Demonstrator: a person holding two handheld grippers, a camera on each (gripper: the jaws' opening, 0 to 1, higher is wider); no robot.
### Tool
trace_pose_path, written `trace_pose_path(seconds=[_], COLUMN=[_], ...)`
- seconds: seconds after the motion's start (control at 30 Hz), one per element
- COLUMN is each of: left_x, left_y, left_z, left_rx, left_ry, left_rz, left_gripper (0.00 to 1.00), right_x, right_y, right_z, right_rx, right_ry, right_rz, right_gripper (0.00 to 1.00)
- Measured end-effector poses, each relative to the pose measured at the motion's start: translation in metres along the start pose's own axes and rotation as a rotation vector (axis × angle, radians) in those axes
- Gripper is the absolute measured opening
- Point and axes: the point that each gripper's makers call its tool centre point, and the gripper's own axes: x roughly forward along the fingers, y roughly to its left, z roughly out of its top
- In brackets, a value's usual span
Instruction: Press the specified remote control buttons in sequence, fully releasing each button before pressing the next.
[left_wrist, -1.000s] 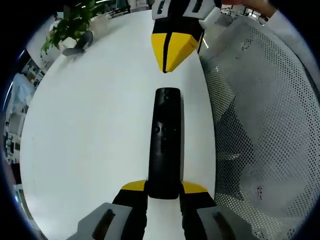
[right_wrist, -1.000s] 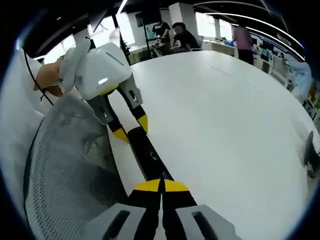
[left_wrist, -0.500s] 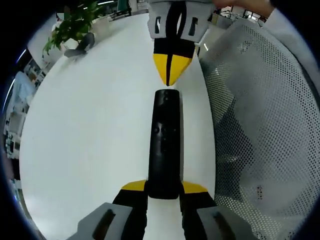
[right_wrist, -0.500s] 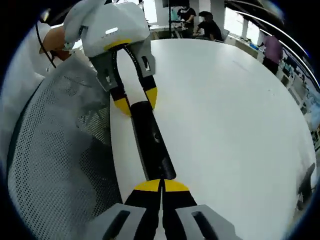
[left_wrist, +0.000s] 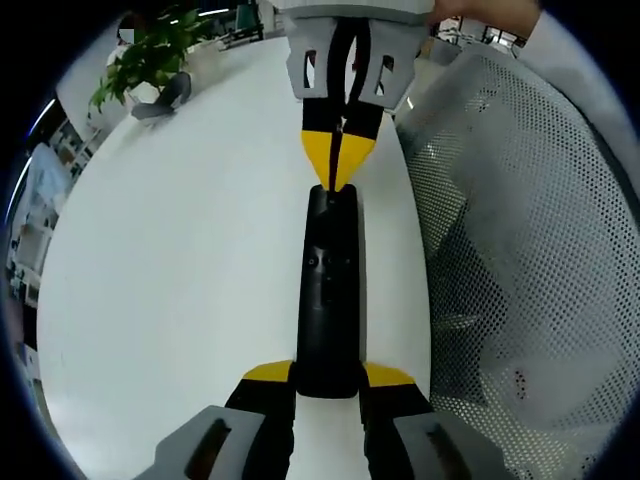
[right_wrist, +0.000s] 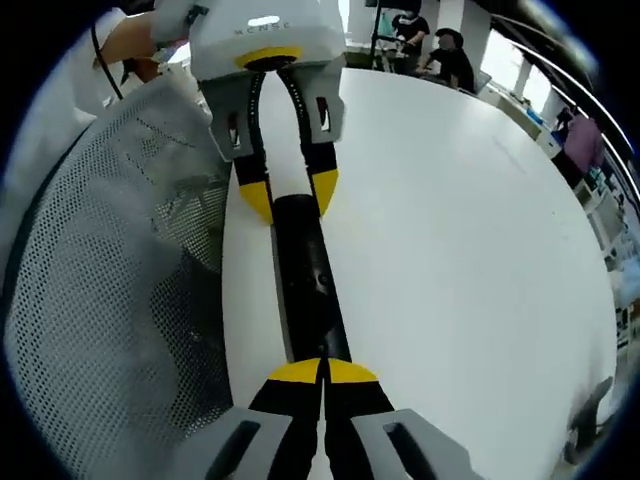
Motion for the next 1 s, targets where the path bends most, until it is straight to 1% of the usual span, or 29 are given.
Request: trace_pose_path(seconds=[0.1, 0.2, 0.3, 0.37, 0.43, 0.47, 0.5, 0.57, 0.63, 0.67, 0.7, 0.73, 0.8, 0.83, 0.87, 0.93, 1.0], left_x=[-0.0002, -0.0003, -0.0003, -0.0003, -0.0004, -0.0005, -0.0007, -0.0008, -0.0009, -0.0010, -0.0011, -0.0011, -0.0010, -0.0009, -0.0008, -0.0008, -0.0007], left_y=[-0.0002, -0.0005, -0.0006, -0.0008, -0.0010, -0.0011, -0.0008, -0.0010, -0.0009, -0.0008, -0.0007, -0.0008, -0.0006, -0.0006, -0.0006, -0.0003, -0.0003], left_z=[-0.0004, -0.0004, -0.0004, -0.0004, -0.0008, -0.0011, -0.0014, -0.0015, -0.0015, -0.0016, -0.0017, -0.0017, -0.0013, -0.0009, -0.0005, -0.0003, -0.0001], left_rx=[0.008, 0.013, 0.010, 0.012, 0.013, 0.012, 0.009, 0.009, 0.010, 0.012, 0.009, 0.009, 0.006, 0.006, 0.008, 0.010, 0.015], left_ry=[-0.006, -0.014, -0.019, -0.026, -0.036, -0.041, -0.051, -0.068, -0.083, -0.090, -0.099, -0.102, -0.117, -0.119, -0.120, -0.119, -0.118], left_rz=[-0.001, -0.003, -0.003, -0.003, -0.003, -0.003, -0.005, -0.006, -0.007, -0.007, -0.007, -0.007, -0.007, -0.007, -0.006, -0.008, -0.010], left_gripper=[0.24, 0.24, 0.24, 0.24, 0.24, 0.24, 0.24, 0.24, 0.24, 0.24, 0.24, 0.24, 0.24, 0.24, 0.24, 0.24, 0.24], right_x=[0.0003, 0.0003, -0.0006, -0.0010, -0.0005, -0.0006, -0.0014, -0.0016, -0.0022, -0.0025, -0.0023, -0.0030, -0.0026, -0.0024, -0.0029, -0.0023, -0.0038], right_y=[-0.0008, 0.0004, 0.0011, 0.0015, 0.0029, 0.0019, 0.0005, 0.0004, 0.0011, 0.0008, 0.0003, 0.0000, -0.0021, -0.0027, -0.0043, -0.0040, -0.0019], right_z=[0.0008, 0.0015, 0.0014, 0.0024, 0.0028, 0.0031, 0.0029, 0.0042, 0.0048, 0.0058, 0.0055, 0.0053, 0.0047, 0.0044, 0.0033, 0.0039, 0.0077], right_rx=[0.077, 0.064, 0.066, -0.020, -0.043, -0.032, -0.022, 0.010, -0.036, -0.025, 0.004, 0.076, 0.158, 0.161, 0.141, 0.147, 0.119], right_ry=[0.032, 0.039, 0.019, 0.026, 0.041, 0.039, 0.032, -0.009, -0.058, -0.098, -0.130, -0.168, -0.202, -0.204, -0.201, -0.200, -0.194], right_rz=[-0.001, -0.002, -0.027, -0.050, -0.041, -0.038, -0.028, -0.023, -0.023, -0.030, -0.030, -0.020, -0.004, -0.001, 0.000, 0.002, 0.002], right_gripper=[0.00, 0.00, 0.00, 0.00, 0.00, 0.00, 0.00, 0.00, 0.00, 0.00, 0.00, 0.00, 0.00, 0.00, 0.00, 0.00, 0.00])
